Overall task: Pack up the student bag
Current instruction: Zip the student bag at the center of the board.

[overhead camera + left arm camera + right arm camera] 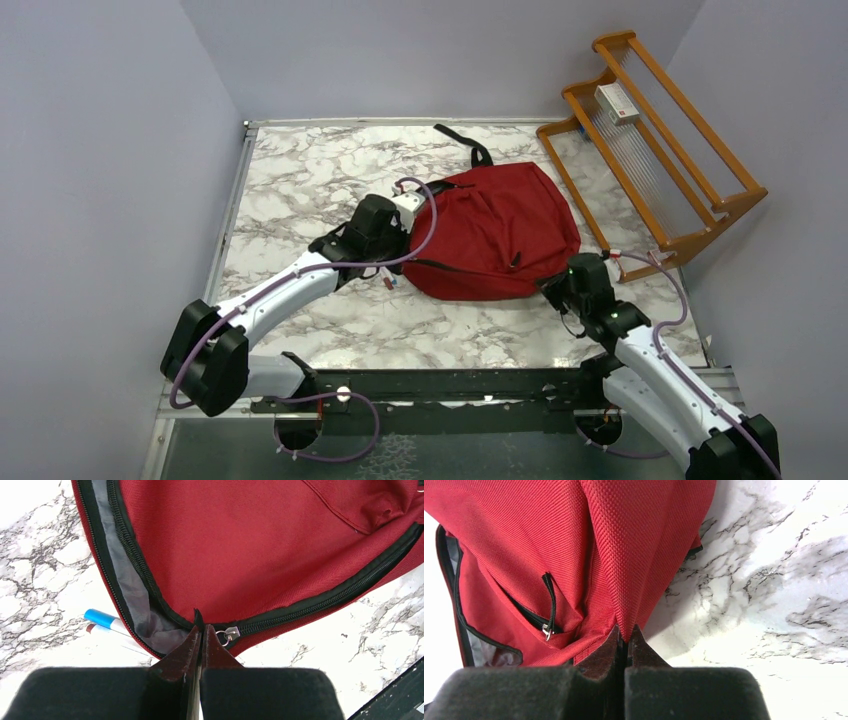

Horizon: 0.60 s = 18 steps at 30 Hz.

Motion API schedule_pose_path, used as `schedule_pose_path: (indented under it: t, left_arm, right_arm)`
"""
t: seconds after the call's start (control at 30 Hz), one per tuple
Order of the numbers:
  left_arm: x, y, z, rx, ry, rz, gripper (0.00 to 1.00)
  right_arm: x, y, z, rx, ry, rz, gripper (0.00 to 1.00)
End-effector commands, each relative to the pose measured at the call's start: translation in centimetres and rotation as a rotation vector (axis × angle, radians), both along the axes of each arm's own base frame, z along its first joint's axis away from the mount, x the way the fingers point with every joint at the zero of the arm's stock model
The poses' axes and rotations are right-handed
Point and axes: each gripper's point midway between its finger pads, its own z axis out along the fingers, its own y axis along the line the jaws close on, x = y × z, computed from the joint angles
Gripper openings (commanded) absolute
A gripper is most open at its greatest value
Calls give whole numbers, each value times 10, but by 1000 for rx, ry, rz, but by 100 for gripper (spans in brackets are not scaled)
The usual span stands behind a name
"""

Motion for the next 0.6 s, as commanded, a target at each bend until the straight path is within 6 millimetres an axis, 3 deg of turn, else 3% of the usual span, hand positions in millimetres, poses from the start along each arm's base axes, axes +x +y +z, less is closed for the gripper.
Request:
schedule_pose_path:
  t: [0.0,0.2,0.4,0.5,0.57]
  left_arm:
    - [18,20,9,16,-56,101,0]
    - [15,-5,23,-95,-64,5,0]
    - [13,-15,31,-154,-72,-20,0]
    - [13,-17,33,-180,-75,-15,0]
    - [13,-19,36,-205,-75,-10,0]
  right_arm:
    - [-2,-27,6,-148,4,-39,1]
    - [2,-22,53,-220,-95,96,29]
    - [0,-14,109,-264,-252,228,45]
    - [4,15,135,-279,-447,438,52]
    - [6,38,147,-284,-565,584,63]
